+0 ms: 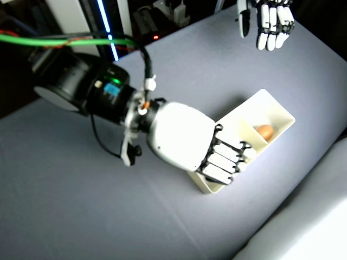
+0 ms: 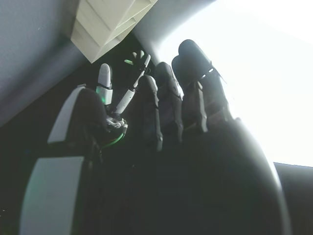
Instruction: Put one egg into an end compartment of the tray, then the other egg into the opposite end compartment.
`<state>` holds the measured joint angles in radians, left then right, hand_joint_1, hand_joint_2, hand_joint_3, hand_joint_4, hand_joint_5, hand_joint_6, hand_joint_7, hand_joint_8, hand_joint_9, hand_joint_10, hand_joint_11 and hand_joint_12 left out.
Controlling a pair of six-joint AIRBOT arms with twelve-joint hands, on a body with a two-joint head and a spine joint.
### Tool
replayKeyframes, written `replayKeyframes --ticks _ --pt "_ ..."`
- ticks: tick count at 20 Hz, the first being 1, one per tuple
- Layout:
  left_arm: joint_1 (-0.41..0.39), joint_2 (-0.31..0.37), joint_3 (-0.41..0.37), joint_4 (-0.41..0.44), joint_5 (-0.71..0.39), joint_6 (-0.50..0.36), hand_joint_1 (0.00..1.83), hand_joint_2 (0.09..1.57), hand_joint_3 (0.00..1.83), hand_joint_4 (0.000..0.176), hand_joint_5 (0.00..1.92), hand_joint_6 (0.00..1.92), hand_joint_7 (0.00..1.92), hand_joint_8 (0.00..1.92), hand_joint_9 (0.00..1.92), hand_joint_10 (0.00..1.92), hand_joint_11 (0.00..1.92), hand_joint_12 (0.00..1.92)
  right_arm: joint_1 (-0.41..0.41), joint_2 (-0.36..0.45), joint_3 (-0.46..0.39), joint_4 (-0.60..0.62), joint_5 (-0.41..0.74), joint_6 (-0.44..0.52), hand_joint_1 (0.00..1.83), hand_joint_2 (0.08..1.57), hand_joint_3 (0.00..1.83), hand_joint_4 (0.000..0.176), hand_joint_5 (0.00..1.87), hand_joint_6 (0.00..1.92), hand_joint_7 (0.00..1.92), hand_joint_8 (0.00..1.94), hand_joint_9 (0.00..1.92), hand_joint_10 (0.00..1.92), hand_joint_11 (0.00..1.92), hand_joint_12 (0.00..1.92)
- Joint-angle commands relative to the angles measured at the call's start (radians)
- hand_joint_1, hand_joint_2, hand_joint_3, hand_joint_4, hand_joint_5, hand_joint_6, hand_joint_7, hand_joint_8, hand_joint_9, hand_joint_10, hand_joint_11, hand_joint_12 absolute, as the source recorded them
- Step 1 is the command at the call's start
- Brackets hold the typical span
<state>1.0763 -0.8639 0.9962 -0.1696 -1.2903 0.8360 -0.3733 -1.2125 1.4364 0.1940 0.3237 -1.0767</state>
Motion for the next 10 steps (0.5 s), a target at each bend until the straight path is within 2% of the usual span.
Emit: replayKeyframes --ticks 1,2,5,6,7,8,9,10 --pt "-0.006 0.001 0.003 -0.005 -0.122 -0.002 0.82 1.39 0.00 0.000 0.26 0.37 0.35 0.00 0.00 0.75 0.00 1.44 0.015 0.005 0.003 -0.001 0.108 -0.001 0.60 1.24 0.00 0.011 0.00 0.00 0.00 0.03 0.00 0.64 0.00 1.76" --pt "-0.006 0.001 0.003 -0.005 -0.123 -0.003 0.81 1.39 0.00 0.000 0.26 0.36 0.34 0.00 0.00 0.72 0.00 1.42 0.015 0.005 0.000 -0.001 0.108 -0.001 0.53 1.27 0.01 0.000 0.00 0.00 0.00 0.00 0.00 0.52 0.00 1.79" --pt "-0.006 0.000 0.001 -0.009 -0.132 -0.003 0.76 1.40 0.00 0.000 0.25 0.35 0.35 0.00 0.00 0.71 0.00 1.37 0.015 0.005 -0.033 -0.001 0.138 -0.001 0.47 1.29 0.01 0.000 0.00 0.00 0.00 0.00 0.00 0.46 0.00 1.73" --pt "-0.005 0.000 0.001 -0.013 -0.134 -0.003 0.76 1.40 0.00 0.000 0.24 0.35 0.35 0.00 0.00 0.70 0.00 1.35 0.015 0.007 -0.057 -0.001 0.166 0.000 0.46 1.31 0.01 0.000 0.00 0.00 0.00 0.00 0.00 0.23 0.00 1.63" --pt "-0.004 0.000 0.001 -0.017 -0.137 -0.003 0.75 1.41 0.00 0.000 0.24 0.34 0.35 0.00 0.00 0.68 0.00 1.33 0.015 0.026 -0.082 -0.003 0.197 0.000 0.48 1.29 0.00 0.037 0.00 0.00 0.00 0.00 0.00 0.41 0.00 1.77" --pt "-0.001 0.000 0.001 -0.022 -0.142 -0.003 0.75 1.41 0.00 0.000 0.24 0.34 0.35 0.00 0.00 0.68 0.00 1.33 0.015 0.050 -0.113 -0.007 0.231 0.000 0.48 1.29 0.00 0.037 0.00 0.00 0.00 0.00 0.00 0.41 0.00 1.77" --pt "0.001 0.000 0.000 -0.026 -0.147 -0.003 0.72 1.41 0.00 0.000 0.24 0.34 0.34 0.00 0.00 0.64 0.00 1.29 0.015 0.071 -0.135 -0.017 0.255 0.003 0.44 1.29 0.00 0.063 0.00 0.00 0.00 0.00 0.00 0.41 0.00 1.89" --pt "0.008 0.001 -0.002 -0.035 -0.159 -0.003 0.71 1.42 0.00 0.000 0.22 0.32 0.33 0.00 0.00 0.62 0.00 1.27 0.012 0.102 -0.169 -0.054 0.300 0.026 0.43 1.30 0.00 0.012 0.00 0.00 0.00 0.00 0.00 0.16 0.00 1.83"
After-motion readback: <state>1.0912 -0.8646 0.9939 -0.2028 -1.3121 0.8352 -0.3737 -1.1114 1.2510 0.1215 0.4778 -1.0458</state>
